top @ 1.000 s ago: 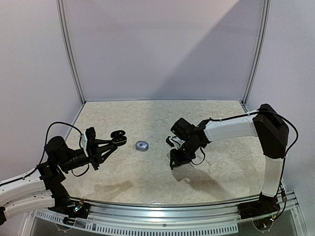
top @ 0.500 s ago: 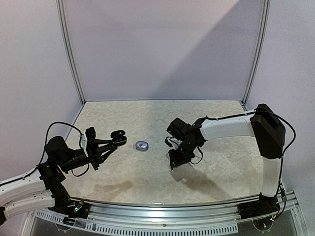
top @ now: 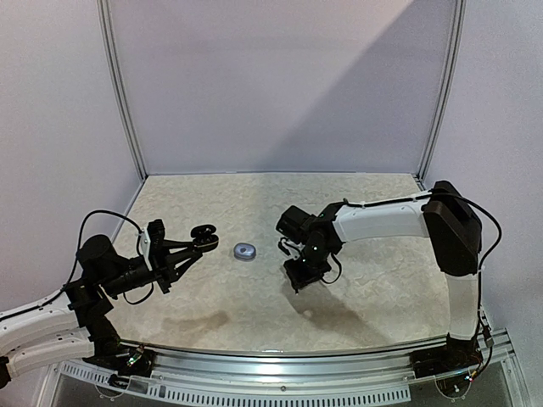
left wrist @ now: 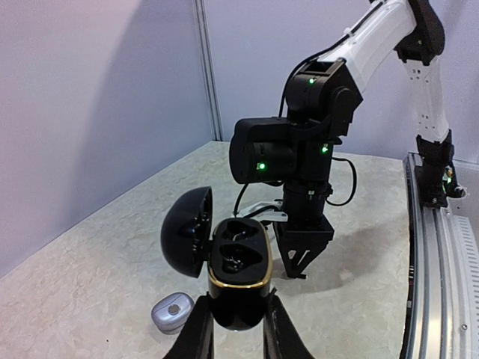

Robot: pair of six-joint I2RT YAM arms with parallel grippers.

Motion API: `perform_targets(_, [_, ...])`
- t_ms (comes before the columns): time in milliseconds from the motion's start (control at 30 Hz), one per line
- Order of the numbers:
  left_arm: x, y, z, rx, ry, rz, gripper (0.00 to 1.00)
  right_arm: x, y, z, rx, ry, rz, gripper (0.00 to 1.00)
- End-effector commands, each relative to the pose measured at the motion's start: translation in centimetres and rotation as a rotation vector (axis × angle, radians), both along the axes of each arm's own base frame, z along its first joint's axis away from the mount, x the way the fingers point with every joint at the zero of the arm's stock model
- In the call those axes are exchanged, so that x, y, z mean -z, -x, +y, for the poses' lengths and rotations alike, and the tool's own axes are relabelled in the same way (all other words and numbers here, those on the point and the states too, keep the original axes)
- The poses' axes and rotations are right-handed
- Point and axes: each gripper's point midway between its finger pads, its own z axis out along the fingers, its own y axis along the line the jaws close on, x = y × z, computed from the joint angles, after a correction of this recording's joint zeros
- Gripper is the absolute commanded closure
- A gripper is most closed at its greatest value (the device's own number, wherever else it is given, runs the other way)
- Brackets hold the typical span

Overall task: Insert the wireless bluetooth earbuds into the charging case
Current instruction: Move the right earbud to the center of the board.

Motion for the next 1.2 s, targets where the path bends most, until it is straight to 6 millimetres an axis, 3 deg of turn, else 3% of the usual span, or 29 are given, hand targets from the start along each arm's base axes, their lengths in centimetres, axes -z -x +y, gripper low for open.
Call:
perform_targets(0, [1.1, -0.2, 0.2, -0.007, -0.025, 0.012, 1.00, 1.2, 0.1, 0.0, -0.008, 0.035, 0.006, 0.80])
perform_targets(267, [1.1, -0.2, 0.2, -0.008, -0.025, 0.012, 1.00, 0.2, -0.5, -0.9, -0.007, 0.078, -0.038, 0.89])
perform_targets(467, [1.0, -0.2, 0.3, -0.008, -0.025, 0.010, 1.00, -1.0, -2.8, -6.0, 0.039, 0.249, -0.156, 0.91])
perform_targets(667, [1.0, -0.2, 0.3, -0.009, -0.024, 0.007, 1.00, -1.6, -3.9, -12.3, 0.017, 0.541, -0.250, 0.92])
perform_targets(800, [0.9, -0.1, 0.3, -0.007, -0.025, 0.004, 1.00, -1.2, -4.3, -15.2, -0.011, 0.714, -0.281, 0.93])
perform_targets(967, [1.1, -0.1, 0.3, -0.006, -0.028, 0.007, 1.00, 0.2, -4.2, -15.6, -0.039, 0.794, -0.270, 0.93])
perform_targets(1167, [1.0, -0.1, 0.2, -0.005, -0.027, 0.007, 1.00, 2.2, -3.2, -13.7, -0.070, 0.774, -0.226, 0.86])
